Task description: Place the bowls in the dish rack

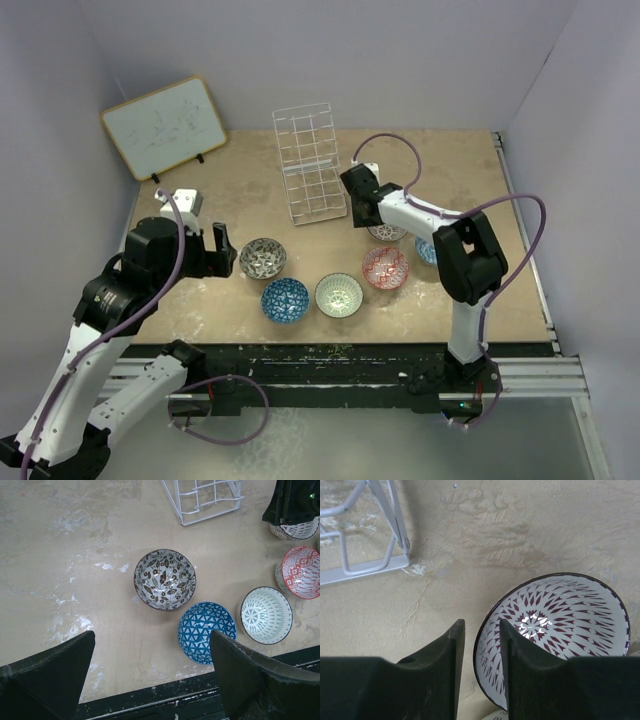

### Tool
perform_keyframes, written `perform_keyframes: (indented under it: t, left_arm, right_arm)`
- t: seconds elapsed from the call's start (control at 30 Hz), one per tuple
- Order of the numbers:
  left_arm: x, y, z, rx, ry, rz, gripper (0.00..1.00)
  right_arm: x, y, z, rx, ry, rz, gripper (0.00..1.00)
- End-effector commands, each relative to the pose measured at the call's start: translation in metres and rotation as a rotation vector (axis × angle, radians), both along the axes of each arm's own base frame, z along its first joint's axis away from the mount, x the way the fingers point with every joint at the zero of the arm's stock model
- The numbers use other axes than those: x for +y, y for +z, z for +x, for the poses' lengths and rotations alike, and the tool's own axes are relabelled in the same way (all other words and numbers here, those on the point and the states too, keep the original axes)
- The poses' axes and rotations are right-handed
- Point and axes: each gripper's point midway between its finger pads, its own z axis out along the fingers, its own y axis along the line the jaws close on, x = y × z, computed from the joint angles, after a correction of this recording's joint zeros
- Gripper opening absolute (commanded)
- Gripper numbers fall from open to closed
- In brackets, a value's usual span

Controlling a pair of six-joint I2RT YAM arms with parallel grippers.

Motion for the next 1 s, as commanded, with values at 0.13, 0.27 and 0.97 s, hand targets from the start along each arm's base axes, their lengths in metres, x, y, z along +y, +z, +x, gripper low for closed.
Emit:
perform_keyframes:
  t: [0.13,0.27,0.97]
  left_arm:
    - [0.002,0.021,0.001,-0.065,0.005,-0.019,0.99]
    - [0.002,0.022,0.001,-0.068,0.006,-0.021,0.99]
    - [0.006,0.026,-0.001,-0.077,0.010,-0.013,0.99]
  right_arm:
    - [-0.004,0.008,0.002,-0.032,-0.041,-0.044,0.27]
    - [-0.008,0.002,0.001,-0.023,-0.052,-0.078,0.27]
    - [0.035,0.095,0.027,-0.194,0.029,0.148,0.00]
